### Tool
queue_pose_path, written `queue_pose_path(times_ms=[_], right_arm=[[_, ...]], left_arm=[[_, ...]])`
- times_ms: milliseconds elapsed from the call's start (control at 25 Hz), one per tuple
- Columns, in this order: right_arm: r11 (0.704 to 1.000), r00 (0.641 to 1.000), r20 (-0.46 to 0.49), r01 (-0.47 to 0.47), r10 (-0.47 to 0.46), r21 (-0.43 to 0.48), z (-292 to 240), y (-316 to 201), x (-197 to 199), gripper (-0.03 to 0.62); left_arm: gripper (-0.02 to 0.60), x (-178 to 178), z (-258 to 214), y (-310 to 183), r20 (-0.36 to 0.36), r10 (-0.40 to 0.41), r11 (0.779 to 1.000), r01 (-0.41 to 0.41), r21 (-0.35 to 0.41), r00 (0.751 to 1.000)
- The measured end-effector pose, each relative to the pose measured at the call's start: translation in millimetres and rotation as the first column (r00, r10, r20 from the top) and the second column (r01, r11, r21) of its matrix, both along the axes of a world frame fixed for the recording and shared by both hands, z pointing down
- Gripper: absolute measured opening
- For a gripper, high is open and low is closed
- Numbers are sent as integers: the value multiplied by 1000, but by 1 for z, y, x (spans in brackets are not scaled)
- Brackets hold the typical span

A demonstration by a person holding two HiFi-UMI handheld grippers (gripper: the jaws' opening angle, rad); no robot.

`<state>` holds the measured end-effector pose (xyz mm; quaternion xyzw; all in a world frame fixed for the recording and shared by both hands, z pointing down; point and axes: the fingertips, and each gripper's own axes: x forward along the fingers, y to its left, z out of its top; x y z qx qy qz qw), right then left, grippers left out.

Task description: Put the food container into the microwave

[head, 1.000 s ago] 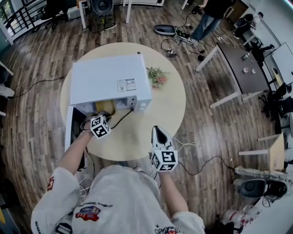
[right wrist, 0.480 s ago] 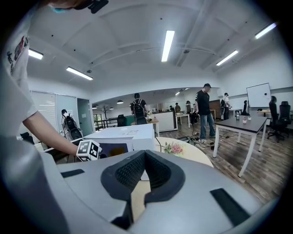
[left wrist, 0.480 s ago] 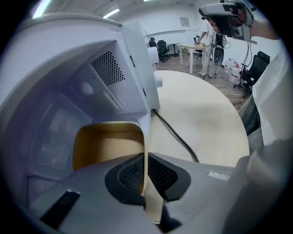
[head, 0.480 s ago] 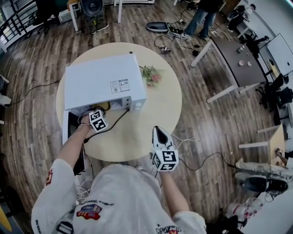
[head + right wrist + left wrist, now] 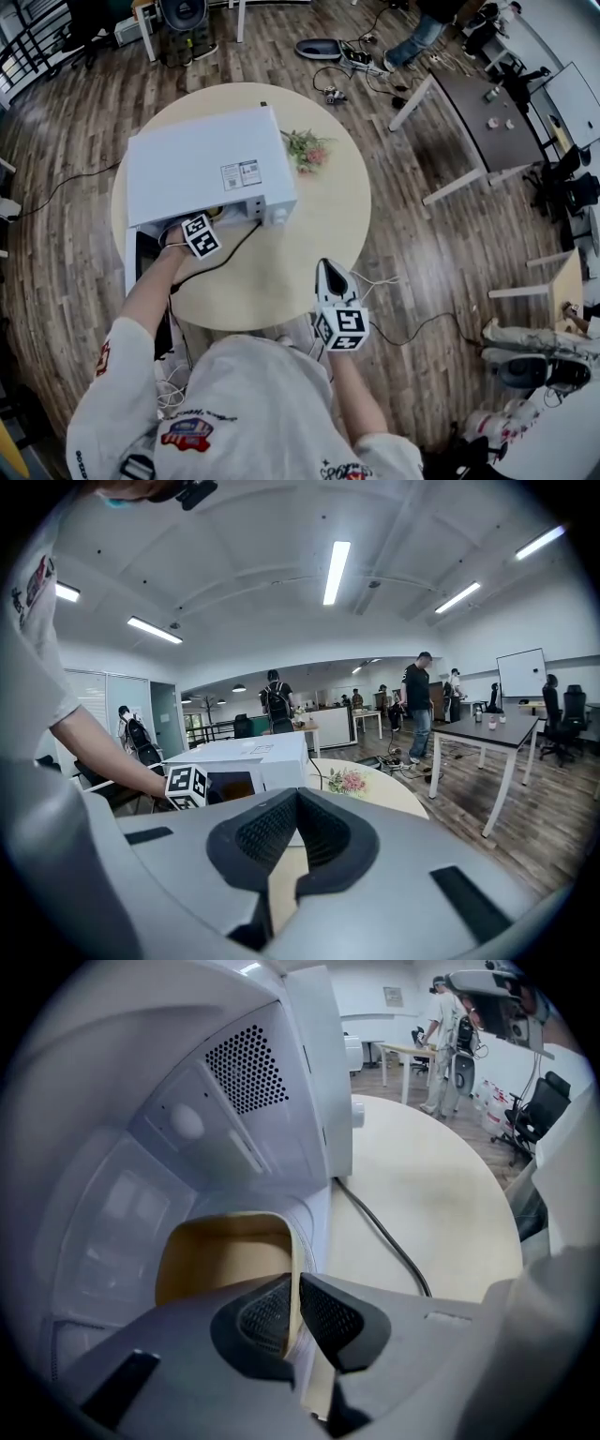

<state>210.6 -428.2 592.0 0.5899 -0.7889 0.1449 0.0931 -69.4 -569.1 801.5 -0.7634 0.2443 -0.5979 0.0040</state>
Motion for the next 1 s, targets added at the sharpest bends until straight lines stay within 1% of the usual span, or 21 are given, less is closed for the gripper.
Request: queue_pose_path(times_ms=[160,280,440,720,840,1000], right_arm=[[1000,1000,-2,-5,5,-4,0,-1,3,2],[1000,1000,-1,-4,4,-4,4,-3,3,2],[1000,1000,-1,3,-3,-3,2,-3,3,2],[1000,1000,-1,21,-21,-3,2,1,0,2],[999,999,2,32,-32,1,1,4,-3,2],[999,999,4,53,-53,6,0,10,-9,2]], left_arm=[[12,0,1,-3,6,12,1000,-12,1,1000],[14,0,2,-5,-2,8,1000,-8,8,1000],[53,1,-2,-6,-16,-8,1000,8,25,1000],[67,1,-4,1,-25,-28,999,29,44,999],[67,-1,-8,7,-30,-42,997,43,65,999],[67,-6,-21,11,-47,-68,991,73,113,997]])
